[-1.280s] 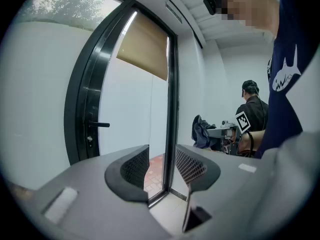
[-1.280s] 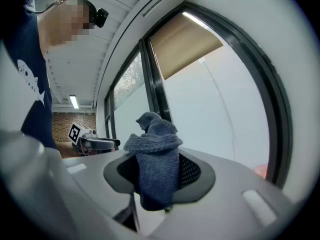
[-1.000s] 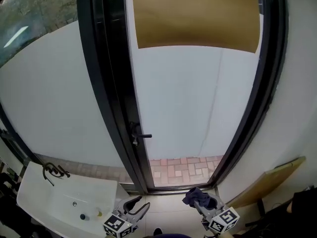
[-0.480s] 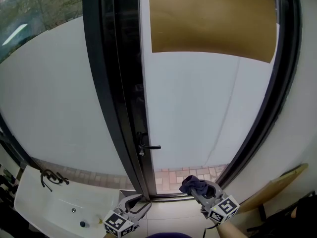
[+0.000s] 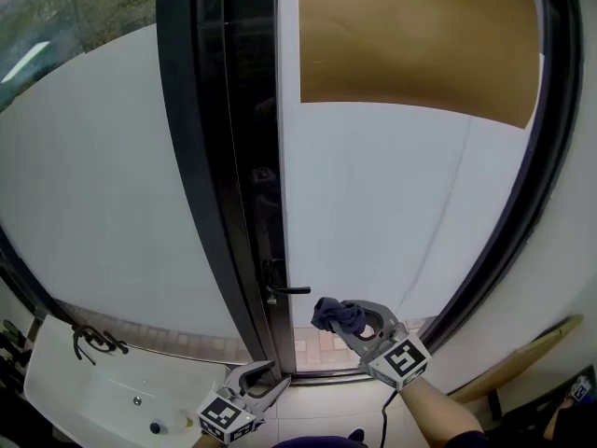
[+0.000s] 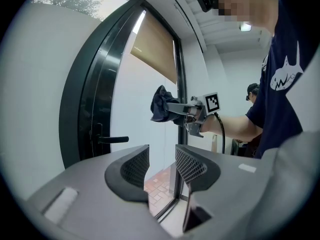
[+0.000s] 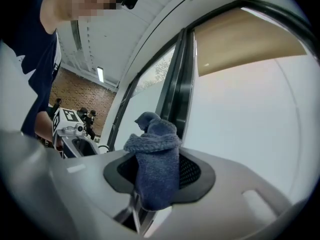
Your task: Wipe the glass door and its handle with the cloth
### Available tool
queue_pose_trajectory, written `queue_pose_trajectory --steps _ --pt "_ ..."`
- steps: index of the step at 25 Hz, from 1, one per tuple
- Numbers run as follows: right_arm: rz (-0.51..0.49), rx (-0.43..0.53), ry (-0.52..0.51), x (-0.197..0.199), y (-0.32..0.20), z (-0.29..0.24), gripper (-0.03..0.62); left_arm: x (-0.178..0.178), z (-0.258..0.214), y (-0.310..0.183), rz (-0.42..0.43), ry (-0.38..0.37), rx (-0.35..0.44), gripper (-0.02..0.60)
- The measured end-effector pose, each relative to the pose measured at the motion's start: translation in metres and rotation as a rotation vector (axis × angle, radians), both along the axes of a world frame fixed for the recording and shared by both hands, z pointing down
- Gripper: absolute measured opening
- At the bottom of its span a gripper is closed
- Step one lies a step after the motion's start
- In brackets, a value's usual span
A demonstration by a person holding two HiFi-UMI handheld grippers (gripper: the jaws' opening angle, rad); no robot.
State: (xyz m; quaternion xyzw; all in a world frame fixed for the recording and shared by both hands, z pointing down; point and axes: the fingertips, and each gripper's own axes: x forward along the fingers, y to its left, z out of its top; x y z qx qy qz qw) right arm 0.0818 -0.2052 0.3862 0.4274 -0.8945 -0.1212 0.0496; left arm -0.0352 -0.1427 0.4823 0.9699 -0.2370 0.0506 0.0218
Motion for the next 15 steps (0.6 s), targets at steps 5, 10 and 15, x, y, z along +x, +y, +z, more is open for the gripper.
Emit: queue_pose_trajectory --steps 5,10,15 --pt "-0.062 0.101 0.099 -0.030 -0.049 -0.039 0.149 0.009 -0.003 -0.016 -0.030 0.004 0.005 0.159" --pt "-0.104 0.275 0.289 -0.065 -0.096 -0.078 0.149 0.017 -0.009 -0.024 -0.056 0.009 0.014 0.158" --pt "-0.080 0.466 0.628 -0.106 -0.133 -0.086 0.149 0.021 -0.012 -0.023 -0.090 0.038 0.027 0.158"
